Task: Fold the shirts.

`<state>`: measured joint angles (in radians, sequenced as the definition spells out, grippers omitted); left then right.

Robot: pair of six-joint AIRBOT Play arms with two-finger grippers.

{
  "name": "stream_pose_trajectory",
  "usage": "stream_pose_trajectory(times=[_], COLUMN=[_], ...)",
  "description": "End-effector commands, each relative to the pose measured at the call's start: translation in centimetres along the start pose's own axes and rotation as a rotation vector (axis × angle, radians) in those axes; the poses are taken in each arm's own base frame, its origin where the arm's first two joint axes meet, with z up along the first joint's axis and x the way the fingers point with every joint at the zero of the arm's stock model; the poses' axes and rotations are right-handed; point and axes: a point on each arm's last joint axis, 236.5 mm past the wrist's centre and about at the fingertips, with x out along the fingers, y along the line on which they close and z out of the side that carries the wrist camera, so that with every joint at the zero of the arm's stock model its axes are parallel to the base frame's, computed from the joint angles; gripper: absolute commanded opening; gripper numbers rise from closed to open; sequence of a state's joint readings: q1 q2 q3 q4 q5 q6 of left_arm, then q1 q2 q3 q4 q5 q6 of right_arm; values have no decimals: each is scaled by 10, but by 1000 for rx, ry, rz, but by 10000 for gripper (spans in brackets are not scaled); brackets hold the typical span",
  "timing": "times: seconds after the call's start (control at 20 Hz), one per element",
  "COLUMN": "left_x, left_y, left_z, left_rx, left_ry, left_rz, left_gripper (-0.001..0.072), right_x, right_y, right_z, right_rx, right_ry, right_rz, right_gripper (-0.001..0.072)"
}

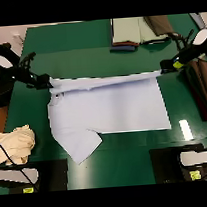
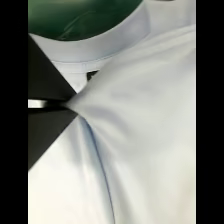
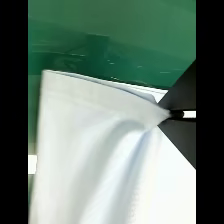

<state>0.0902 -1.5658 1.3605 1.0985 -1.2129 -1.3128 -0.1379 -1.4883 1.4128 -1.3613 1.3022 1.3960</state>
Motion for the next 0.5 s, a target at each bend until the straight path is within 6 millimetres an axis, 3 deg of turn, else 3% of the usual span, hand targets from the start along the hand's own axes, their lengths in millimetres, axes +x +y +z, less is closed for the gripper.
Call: stream_pose_trajectory(times=[0.0, 0.2, 0.25, 0.3, 0.45], left_x=[24, 32, 31, 29, 3], left_y=[7, 7, 6, 5, -3], left_z=[-30, -41, -40, -38, -32], left_rx=[-49, -70, -71, -79, -79], left_ry=[66, 90, 86, 86, 54], left_rz=[-17, -30, -30, -32, -20], left_gripper=[30, 36, 261, 493, 490], right_x=[21, 31, 29, 23, -9], right_y=[0, 7, 10, 15, 23], right_z=[-29, -42, -38, -30, -15], right_rx=[21, 44, 54, 72, 94], right_ry=[45, 76, 62, 36, -8], right_rz=[10, 47, 63, 95, 170], right_gripper=[17, 34, 179, 278, 284])
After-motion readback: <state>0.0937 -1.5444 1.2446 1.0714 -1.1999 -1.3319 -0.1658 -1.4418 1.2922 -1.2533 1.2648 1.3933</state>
